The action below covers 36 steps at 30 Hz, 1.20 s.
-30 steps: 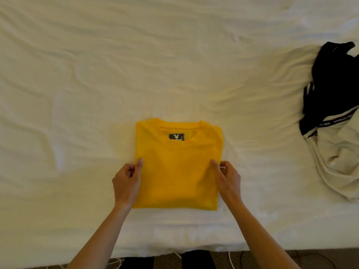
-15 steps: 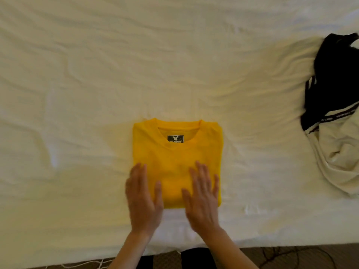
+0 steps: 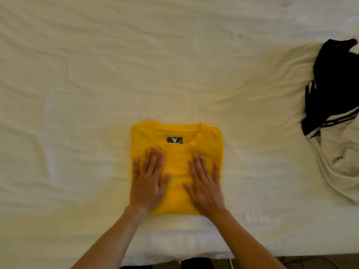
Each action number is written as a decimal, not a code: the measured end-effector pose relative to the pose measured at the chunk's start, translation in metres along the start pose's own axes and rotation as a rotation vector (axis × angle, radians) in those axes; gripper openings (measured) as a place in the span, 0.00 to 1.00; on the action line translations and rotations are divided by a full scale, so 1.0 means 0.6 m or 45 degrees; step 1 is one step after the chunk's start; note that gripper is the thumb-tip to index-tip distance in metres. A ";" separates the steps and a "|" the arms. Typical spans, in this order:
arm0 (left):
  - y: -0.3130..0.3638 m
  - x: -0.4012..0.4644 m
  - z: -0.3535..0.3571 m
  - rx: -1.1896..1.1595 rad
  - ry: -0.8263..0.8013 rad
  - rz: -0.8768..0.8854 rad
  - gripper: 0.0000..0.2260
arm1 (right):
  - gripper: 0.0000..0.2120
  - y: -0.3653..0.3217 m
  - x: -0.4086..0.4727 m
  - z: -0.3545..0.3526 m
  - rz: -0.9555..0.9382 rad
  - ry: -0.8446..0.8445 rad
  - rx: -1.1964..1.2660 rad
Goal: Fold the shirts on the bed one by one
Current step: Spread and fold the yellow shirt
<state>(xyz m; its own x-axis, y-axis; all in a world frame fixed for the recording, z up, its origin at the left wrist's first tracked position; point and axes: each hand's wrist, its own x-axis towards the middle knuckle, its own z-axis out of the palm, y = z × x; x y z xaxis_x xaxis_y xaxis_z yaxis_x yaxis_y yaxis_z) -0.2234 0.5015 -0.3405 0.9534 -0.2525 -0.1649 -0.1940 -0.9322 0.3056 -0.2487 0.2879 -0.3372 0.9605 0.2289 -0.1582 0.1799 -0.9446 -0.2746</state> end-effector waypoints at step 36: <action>0.057 0.125 -0.384 -1.446 -0.088 -0.770 0.17 | 0.13 0.015 0.126 -0.364 0.753 0.276 1.127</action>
<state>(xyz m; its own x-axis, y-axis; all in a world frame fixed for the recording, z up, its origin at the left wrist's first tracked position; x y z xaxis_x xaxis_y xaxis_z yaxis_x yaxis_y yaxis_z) -0.1055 0.5106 -0.1264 0.8001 0.0854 -0.5938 0.5990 -0.1691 0.7827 -0.1283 0.2456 -0.1444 0.8774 -0.3353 -0.3432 -0.4571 -0.3670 -0.8102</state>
